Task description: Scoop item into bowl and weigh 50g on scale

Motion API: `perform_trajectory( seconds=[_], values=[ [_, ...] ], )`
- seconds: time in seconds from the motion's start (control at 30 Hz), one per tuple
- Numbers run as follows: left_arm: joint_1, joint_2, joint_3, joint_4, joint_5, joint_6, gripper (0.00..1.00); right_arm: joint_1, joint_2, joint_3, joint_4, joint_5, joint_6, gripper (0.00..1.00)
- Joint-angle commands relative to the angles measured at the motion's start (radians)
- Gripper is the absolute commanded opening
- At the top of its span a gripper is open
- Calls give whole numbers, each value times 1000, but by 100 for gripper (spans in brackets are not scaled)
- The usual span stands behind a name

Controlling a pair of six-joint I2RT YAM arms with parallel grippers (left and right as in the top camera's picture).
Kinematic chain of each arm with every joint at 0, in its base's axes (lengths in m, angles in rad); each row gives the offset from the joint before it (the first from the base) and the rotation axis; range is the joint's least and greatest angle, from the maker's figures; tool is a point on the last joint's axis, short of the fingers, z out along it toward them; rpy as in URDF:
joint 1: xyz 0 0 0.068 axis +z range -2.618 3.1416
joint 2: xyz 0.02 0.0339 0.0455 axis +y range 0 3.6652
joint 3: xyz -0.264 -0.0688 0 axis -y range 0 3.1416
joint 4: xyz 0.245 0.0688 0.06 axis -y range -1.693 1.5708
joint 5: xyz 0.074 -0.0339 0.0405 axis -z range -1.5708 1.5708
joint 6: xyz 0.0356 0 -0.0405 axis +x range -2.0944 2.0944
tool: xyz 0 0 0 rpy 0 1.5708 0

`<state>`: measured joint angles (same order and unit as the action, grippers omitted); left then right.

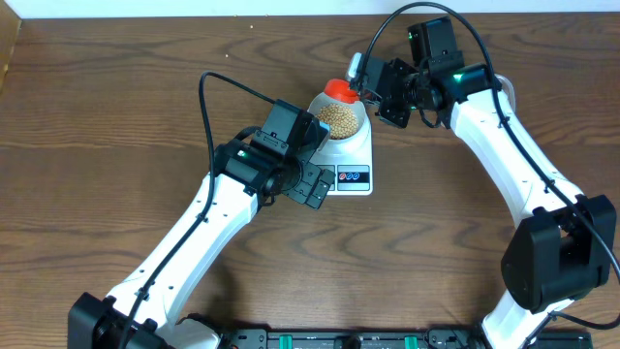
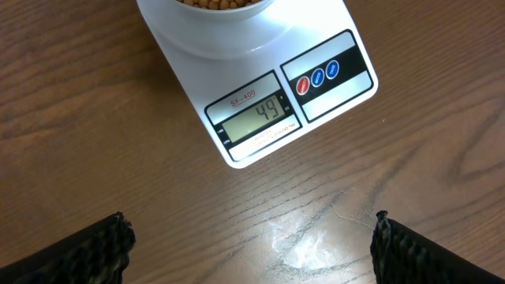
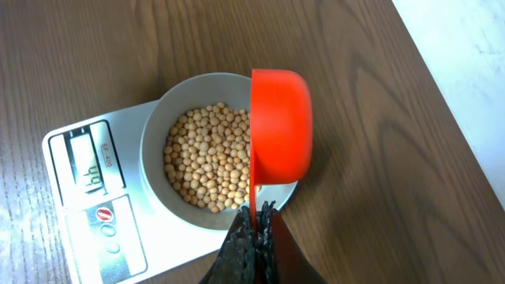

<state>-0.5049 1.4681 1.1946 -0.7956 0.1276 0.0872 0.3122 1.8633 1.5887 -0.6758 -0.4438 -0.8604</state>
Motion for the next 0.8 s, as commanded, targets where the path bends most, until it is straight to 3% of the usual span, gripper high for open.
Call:
perform_trajectory(
  seconds=[0.0,0.27,0.77],
  values=[
    [5,-5,3,-1,-9,17,98,5,-31,21,5,-2,-20,1],
    [5,-5,3,-1,-9,17,98,-4,-31,21,26,-2,-6,1],
    [5,-5,3,0,-9,17,98,-136,-95,21,123,-2,334,1]
  ],
)
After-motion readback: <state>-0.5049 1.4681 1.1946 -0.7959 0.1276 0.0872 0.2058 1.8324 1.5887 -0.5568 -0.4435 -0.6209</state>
